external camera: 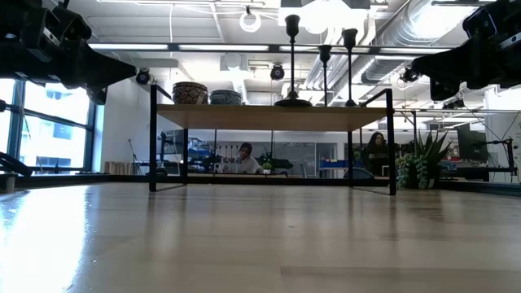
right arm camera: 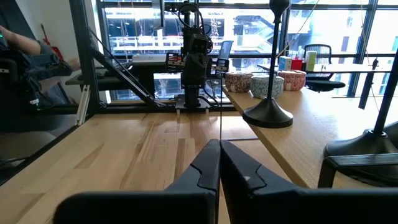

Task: Pick & Place candle stick holders
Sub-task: Return to Home Position

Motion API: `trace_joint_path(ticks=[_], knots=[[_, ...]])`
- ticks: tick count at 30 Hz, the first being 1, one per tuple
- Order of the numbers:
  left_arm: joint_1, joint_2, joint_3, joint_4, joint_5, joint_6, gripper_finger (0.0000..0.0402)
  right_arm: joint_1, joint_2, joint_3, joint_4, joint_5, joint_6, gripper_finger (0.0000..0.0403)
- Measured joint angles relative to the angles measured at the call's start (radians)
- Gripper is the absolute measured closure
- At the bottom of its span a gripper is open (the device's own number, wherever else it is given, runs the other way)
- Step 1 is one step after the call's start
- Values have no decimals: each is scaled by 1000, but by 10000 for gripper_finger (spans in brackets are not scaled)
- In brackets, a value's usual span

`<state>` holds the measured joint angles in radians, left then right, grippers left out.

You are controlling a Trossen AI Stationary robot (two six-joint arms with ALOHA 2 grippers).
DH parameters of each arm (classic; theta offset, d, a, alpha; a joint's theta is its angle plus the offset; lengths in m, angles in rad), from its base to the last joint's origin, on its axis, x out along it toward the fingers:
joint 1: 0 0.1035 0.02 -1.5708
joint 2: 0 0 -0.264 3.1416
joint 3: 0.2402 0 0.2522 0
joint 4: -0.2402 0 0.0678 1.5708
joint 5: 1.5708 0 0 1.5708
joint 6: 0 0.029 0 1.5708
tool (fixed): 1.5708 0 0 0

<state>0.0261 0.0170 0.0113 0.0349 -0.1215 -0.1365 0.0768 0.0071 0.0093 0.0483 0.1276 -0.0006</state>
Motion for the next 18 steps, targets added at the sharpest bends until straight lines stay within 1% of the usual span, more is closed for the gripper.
trace_joint_path(ticks=[11,18], knots=[[0,0,0,0,0,0,401,0,0,0,0,0,0,394],[0,0,0,0,0,0,401,0,0,0,0,0,0,398]])
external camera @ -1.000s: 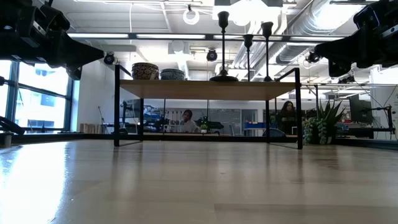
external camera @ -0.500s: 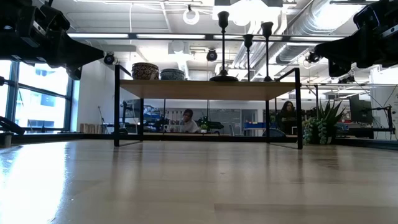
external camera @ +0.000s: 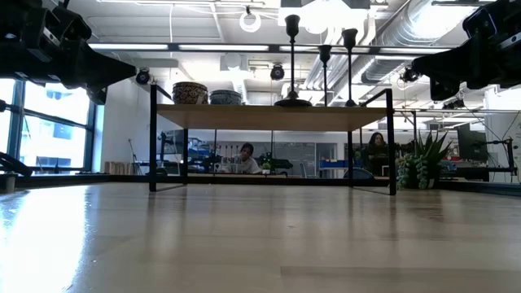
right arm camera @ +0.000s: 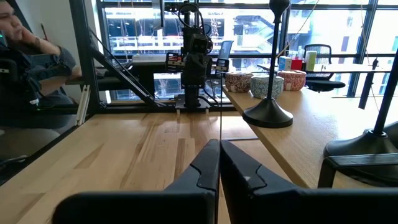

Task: Pick & Place candle stick holders
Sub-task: Return to Home Position

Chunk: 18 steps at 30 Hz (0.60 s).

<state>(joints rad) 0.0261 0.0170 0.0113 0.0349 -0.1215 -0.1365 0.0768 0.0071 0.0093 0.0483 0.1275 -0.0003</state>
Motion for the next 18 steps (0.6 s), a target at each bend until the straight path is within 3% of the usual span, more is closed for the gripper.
trace_joint_path(ticks=[18], knots=[[0,0,0,0,0,0,401,0,0,0,0,0,0,396]])
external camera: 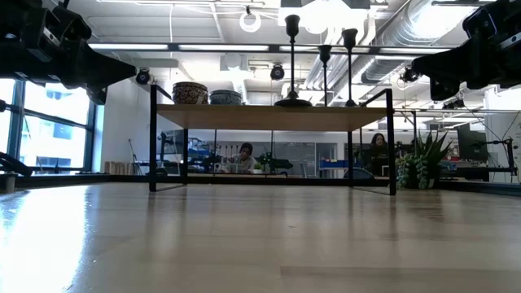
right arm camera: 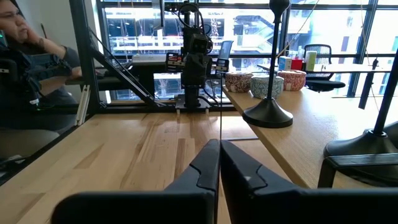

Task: Pick & Place candle stick holders
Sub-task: Return to Home Position

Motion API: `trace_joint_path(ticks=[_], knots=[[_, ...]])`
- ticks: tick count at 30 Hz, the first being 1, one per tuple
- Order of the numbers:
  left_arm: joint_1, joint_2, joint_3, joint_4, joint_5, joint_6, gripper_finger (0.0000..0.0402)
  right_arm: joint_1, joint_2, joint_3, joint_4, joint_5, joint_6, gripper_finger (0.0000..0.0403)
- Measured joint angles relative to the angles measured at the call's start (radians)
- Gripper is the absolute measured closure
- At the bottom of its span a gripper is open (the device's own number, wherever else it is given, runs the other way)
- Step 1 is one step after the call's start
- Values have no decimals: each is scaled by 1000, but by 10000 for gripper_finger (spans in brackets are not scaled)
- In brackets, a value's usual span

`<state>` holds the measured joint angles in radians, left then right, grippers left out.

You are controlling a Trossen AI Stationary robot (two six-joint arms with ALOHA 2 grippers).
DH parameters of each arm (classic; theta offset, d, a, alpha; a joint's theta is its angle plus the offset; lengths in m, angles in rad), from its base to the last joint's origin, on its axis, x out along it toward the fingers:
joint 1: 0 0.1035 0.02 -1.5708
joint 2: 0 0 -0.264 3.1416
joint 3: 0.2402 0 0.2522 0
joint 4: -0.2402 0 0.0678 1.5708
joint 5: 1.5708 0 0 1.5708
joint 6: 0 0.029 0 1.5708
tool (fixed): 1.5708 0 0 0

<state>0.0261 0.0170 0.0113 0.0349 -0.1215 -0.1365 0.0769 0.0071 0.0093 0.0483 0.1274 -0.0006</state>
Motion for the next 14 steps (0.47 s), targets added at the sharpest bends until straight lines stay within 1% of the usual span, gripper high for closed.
trace_joint_path(ticks=[14], knots=[[0,0,0,0,0,0,401,0,0,0,0,0,0,395]])
